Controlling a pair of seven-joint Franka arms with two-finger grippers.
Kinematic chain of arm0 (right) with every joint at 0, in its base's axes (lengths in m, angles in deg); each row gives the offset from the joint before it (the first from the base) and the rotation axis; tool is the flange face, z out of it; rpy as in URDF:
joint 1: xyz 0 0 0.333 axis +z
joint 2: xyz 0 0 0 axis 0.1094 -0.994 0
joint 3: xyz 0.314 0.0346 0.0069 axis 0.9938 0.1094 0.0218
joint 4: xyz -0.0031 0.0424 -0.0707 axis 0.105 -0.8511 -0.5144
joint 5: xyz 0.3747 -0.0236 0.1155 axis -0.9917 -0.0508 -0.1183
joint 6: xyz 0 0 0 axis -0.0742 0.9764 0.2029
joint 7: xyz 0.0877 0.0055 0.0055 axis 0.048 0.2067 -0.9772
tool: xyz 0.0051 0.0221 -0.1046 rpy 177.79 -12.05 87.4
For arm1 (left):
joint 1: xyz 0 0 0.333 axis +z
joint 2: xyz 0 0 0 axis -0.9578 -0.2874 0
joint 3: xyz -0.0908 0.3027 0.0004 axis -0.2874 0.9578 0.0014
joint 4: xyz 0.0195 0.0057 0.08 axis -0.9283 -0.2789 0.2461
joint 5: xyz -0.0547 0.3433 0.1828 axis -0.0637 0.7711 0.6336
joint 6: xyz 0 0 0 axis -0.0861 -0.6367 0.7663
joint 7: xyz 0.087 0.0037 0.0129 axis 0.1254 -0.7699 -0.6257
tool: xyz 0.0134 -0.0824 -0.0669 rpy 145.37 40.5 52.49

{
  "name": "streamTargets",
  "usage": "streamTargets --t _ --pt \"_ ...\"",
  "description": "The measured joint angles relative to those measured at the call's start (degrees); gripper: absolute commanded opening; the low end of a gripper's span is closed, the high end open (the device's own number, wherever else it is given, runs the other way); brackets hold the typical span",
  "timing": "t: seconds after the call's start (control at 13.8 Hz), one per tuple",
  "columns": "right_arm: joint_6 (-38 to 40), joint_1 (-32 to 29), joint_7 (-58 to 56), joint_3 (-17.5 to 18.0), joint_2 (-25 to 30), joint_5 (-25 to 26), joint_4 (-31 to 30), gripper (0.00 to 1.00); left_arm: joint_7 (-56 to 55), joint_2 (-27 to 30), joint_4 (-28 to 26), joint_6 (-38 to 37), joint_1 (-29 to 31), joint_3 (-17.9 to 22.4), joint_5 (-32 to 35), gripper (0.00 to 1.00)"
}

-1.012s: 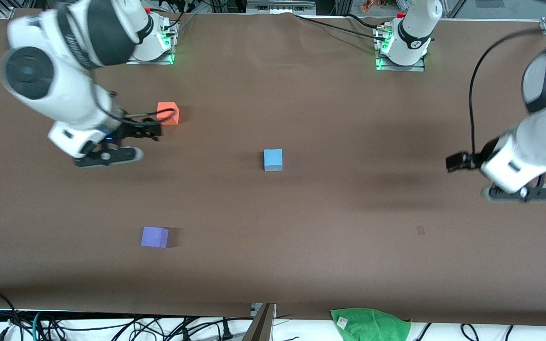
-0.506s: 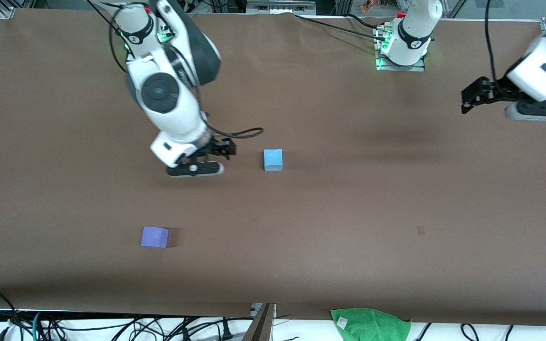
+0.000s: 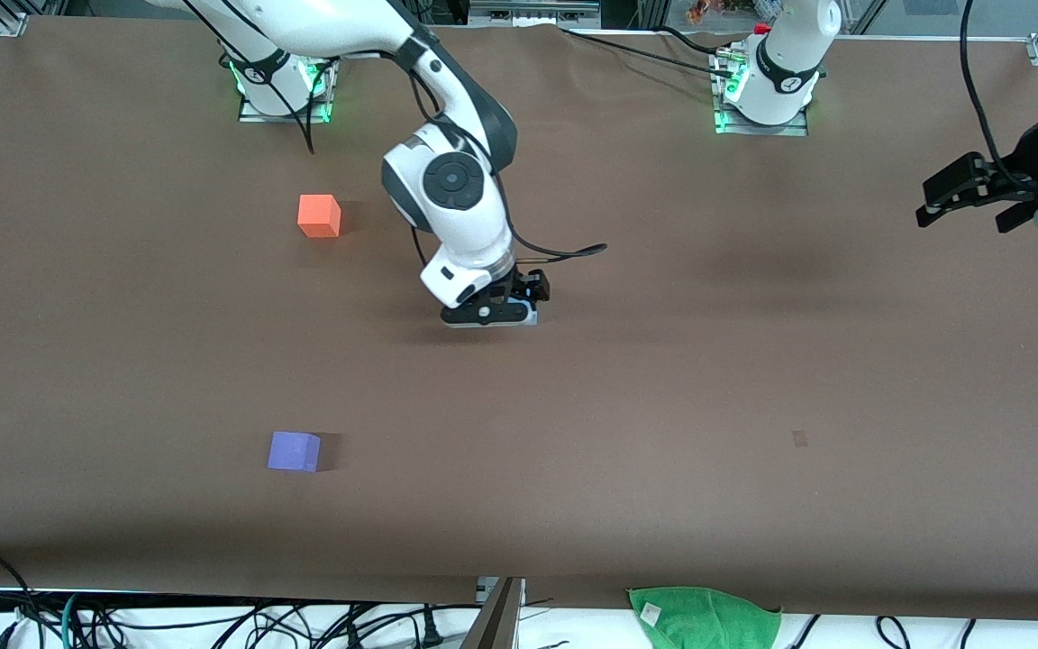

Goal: Place blue block between orange and purple blocks
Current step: 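Grasp the cyan block with the right gripper while the left gripper withdraws, then carry the cyan block with the right gripper toward the orange and purple blocks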

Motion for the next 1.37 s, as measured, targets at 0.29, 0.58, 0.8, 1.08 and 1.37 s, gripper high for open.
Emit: streamTargets --t 0.29,0.58,0.8,1.08,1.37 --pt "-2.36 1.06 0.69 -0.04 -3.05 1.17 0.06 1.00 0.01 -0.11 0.52 -0.40 1.10 -0.01 0.03 1.00" --pt "-3.79 2.05 0.97 -0.07 -5.25 1.99 0.09 1.00 0.01 -0.21 0.37 -3.60 0.91 -0.16 0.12 1.00" --pt "-3.84 2.70 1.07 -0.07 -6.32 2.56 0.10 1.00 -0.33 -0.68 -0.24 -2.77 -5.92 4.70 4.49 1.00" --pt "-3.84 3.11 1.07 -0.08 -7.19 2.63 0.10 1.00 -1.34 -0.85 -0.74 -0.69 -12.33 10.23 5.76 1.00" --pt "-4.43 3.16 1.07 -0.08 -7.84 2.64 0.10 0.74 -1.34 -0.09 -2.01 -0.28 -12.38 10.54 5.76 1.00"
